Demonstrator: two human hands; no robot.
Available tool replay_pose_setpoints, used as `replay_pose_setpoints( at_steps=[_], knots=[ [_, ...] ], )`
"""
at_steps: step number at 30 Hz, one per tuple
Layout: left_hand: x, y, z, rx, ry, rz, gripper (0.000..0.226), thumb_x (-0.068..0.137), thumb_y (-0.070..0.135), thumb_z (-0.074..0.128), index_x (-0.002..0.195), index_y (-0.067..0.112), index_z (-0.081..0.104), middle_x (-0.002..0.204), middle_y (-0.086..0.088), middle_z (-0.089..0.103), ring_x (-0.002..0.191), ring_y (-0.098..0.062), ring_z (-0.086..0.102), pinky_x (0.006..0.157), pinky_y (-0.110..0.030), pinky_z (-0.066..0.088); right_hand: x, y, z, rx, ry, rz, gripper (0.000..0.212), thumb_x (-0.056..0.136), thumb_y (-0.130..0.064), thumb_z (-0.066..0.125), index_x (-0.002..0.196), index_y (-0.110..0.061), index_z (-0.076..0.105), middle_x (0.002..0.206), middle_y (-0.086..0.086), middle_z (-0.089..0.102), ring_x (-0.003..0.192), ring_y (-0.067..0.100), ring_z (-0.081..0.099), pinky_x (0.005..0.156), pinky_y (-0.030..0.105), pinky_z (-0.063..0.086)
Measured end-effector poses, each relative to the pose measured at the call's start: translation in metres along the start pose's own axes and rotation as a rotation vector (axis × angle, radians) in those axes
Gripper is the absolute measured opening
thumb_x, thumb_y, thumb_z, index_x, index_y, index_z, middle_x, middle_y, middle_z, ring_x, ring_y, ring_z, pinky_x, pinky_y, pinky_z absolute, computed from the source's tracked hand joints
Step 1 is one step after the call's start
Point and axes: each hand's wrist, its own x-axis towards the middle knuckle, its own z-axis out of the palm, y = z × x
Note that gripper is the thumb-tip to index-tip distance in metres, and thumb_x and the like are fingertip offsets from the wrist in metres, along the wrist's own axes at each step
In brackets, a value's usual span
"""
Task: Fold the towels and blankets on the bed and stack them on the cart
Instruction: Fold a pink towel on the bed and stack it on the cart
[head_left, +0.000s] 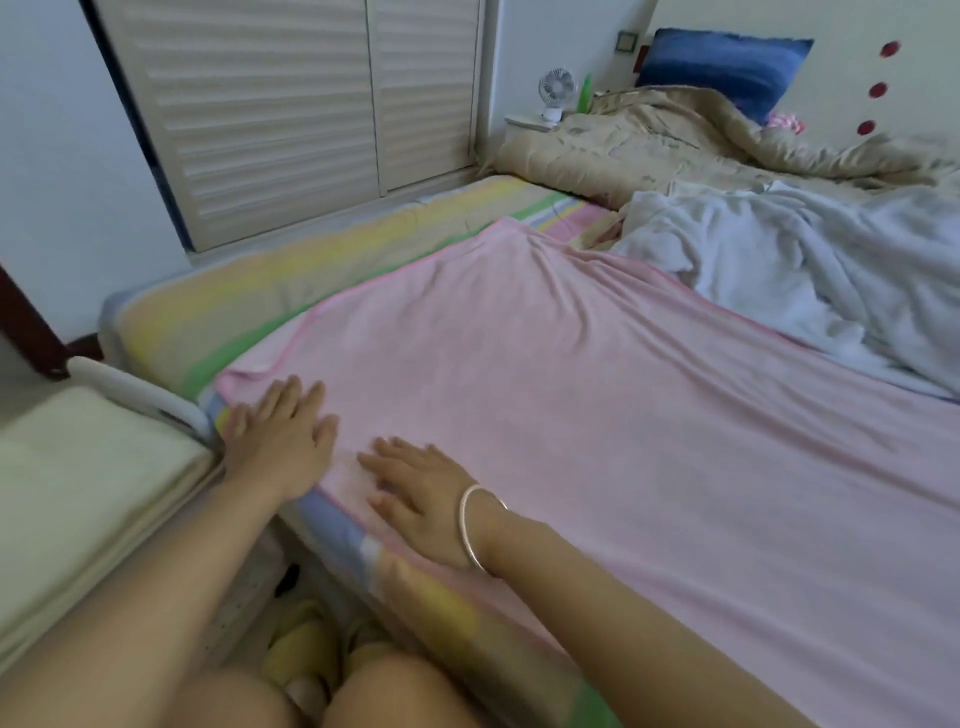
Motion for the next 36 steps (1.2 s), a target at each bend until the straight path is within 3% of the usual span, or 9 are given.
replay_pose_setpoints(
  at_steps=[3,7,13,17,20,23,27,31,36],
  knots=[
    [-0.015,0.005,0.002,-0.067,0.017,-0.058,0.058,0.101,0.045,0.021,0.155,0.024,0.015,0.163,-0.004,0.005,0.150,-0.023,0.005,0.119,-0.048,0.007,-0.038,0.005,-0.002,-0.011,0.121,0.060,0.052,0.102,-0.042,0.030,0.151,-0.025,0.026,0.160,0.001,0.017,0.148,0.018,0.013,0.117,0.030,0.006],
    [-0.027,0.018,-0.001,-0.131,0.048,-0.065,0.058,0.101,0.043,0.027,0.154,0.018,0.021,0.162,-0.009,0.012,0.149,-0.025,0.009,0.120,-0.045,0.009,-0.053,0.002,0.008,-0.225,0.004,0.249,0.099,0.070,-0.070,-0.022,0.154,-0.028,0.008,0.162,0.000,-0.002,0.149,0.020,-0.005,0.117,0.037,-0.009],
    [0.005,-0.001,-0.013,-0.107,0.049,-0.014,0.056,0.100,0.044,0.032,0.150,0.019,0.029,0.160,-0.008,0.018,0.147,-0.025,0.016,0.119,-0.042,0.013,-0.018,-0.002,0.014,-0.242,-0.003,0.229,0.065,0.097,-0.057,0.006,0.154,-0.026,0.010,0.162,-0.001,-0.003,0.148,0.017,-0.007,0.120,0.040,-0.006],
    [0.035,-0.025,-0.021,-0.139,0.065,-0.202,0.066,0.099,0.042,0.037,0.154,0.015,0.013,0.163,-0.011,0.004,0.146,-0.033,0.015,0.116,-0.045,0.025,0.004,-0.001,0.014,-0.219,-0.007,0.197,0.106,0.061,-0.071,-0.022,0.154,-0.028,0.007,0.162,-0.005,-0.006,0.148,0.017,-0.009,0.118,0.038,-0.008],
    [0.050,-0.027,-0.034,-0.145,0.105,-0.326,0.075,0.097,0.034,0.045,0.155,0.020,0.000,0.162,-0.007,-0.014,0.143,-0.035,0.020,0.109,-0.045,0.033,0.009,0.002,0.011,-0.156,0.015,0.172,0.107,0.061,-0.076,-0.020,0.153,-0.030,0.009,0.162,-0.006,-0.005,0.148,0.015,-0.009,0.118,0.035,-0.008],
    [0.051,-0.010,-0.040,-0.034,0.077,-0.303,0.067,0.094,0.028,0.045,0.153,0.016,0.016,0.162,-0.010,0.001,0.142,-0.034,0.021,0.114,-0.044,0.024,-0.004,0.002,0.005,-0.062,0.066,0.136,0.109,0.058,-0.072,-0.012,0.152,-0.027,0.020,0.161,-0.003,0.007,0.149,0.016,0.002,0.118,0.028,-0.004],
    [0.018,0.052,-0.030,-0.100,0.150,-0.041,0.047,0.091,0.018,0.046,0.137,0.015,0.046,0.150,-0.007,0.035,0.132,-0.028,0.037,0.106,-0.039,0.032,-0.050,0.013,-0.007,-0.017,0.249,0.084,0.095,0.079,-0.072,0.005,0.145,-0.012,0.039,0.153,0.010,0.033,0.144,0.028,0.026,0.113,0.034,-0.010],
    [-0.054,0.136,-0.014,-0.358,0.273,0.400,0.037,0.084,0.011,0.056,0.121,0.017,0.060,0.129,-0.001,0.056,0.116,-0.026,0.052,0.097,-0.036,0.038,-0.140,0.037,-0.016,-0.020,0.285,0.242,0.074,0.084,-0.063,0.032,0.145,-0.021,0.040,0.154,0.002,0.032,0.144,0.022,0.026,0.116,0.025,0.012],
    [-0.166,0.226,-0.009,-0.571,0.292,0.858,0.026,0.078,0.020,0.051,0.101,0.020,0.065,0.101,0.004,0.061,0.094,-0.020,0.058,0.080,-0.034,0.047,-0.291,0.069,-0.010,-0.201,0.476,0.360,0.061,0.080,-0.053,0.052,0.134,-0.026,0.045,0.140,0.006,0.051,0.127,0.024,0.048,0.097,0.045,0.048]
  ],
)
